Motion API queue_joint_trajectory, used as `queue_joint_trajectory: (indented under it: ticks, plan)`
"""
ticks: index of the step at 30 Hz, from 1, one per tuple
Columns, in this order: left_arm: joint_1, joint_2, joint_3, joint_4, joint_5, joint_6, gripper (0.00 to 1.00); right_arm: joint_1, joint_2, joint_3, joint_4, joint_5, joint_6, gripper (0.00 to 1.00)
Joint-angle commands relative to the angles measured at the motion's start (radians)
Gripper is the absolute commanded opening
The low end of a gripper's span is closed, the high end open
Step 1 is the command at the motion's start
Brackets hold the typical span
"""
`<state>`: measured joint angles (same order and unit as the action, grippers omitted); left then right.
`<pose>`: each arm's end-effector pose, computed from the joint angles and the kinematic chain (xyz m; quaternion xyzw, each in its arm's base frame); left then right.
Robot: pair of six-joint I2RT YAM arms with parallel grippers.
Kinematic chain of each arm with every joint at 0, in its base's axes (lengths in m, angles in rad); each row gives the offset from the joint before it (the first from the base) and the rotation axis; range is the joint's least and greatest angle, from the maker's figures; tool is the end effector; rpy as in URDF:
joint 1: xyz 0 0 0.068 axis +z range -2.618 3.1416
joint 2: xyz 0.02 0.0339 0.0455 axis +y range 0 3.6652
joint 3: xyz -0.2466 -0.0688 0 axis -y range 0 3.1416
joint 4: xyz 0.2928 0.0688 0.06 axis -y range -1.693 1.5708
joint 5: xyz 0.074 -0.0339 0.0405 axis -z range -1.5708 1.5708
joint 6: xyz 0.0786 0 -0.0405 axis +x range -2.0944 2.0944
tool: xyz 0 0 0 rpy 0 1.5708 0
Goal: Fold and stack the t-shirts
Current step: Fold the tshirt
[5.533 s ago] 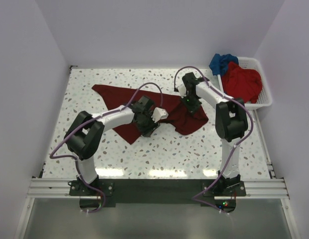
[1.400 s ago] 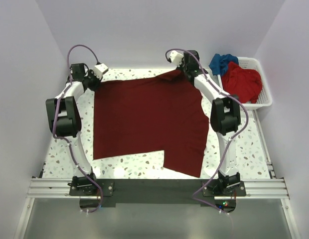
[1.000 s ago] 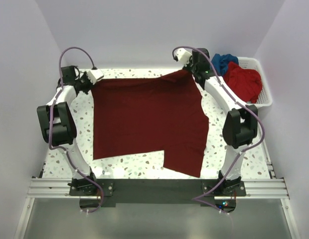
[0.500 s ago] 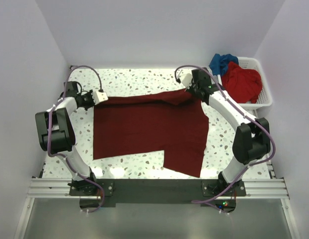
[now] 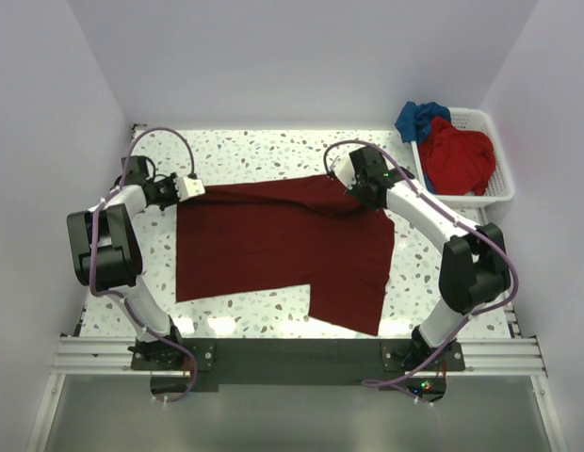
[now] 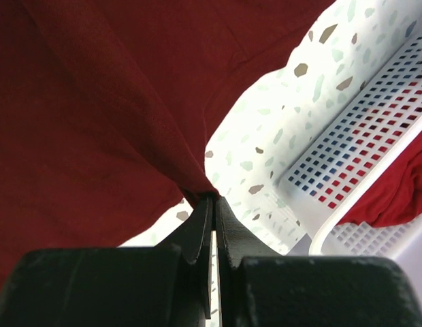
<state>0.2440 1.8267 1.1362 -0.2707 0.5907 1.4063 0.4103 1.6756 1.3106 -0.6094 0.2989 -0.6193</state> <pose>0.4241 0.0605 0.0976 0.5740 0.7148 0.0225 0.3988 0.3985 0.1481 0.1869 -0.4273 0.8442 -0.1719 0.2741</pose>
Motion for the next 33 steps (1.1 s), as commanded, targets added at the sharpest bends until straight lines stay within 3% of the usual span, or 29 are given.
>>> queue_joint_trajectory:
  ticks: [1, 10, 21, 33]
  plan:
    - [0.009, -0.032, 0.017, 0.013, 0.024, 0.022, 0.00, -0.001, -0.022, 0.068, -0.050, 0.037, 0.024, 0.00]
    - [0.012, -0.063, 0.062, -0.104, 0.063, 0.085, 0.00, -0.001, -0.014, 0.190, -0.164, 0.016, 0.039, 0.00]
    - [0.011, -0.033, 0.025, -0.151, 0.005, 0.236, 0.00, 0.019, -0.027, 0.095, -0.219, -0.037, 0.085, 0.00]
    - [0.000, -0.030, -0.015, -0.137, -0.029, 0.286, 0.04, 0.033, -0.002, 0.053, -0.270, -0.072, 0.092, 0.00]
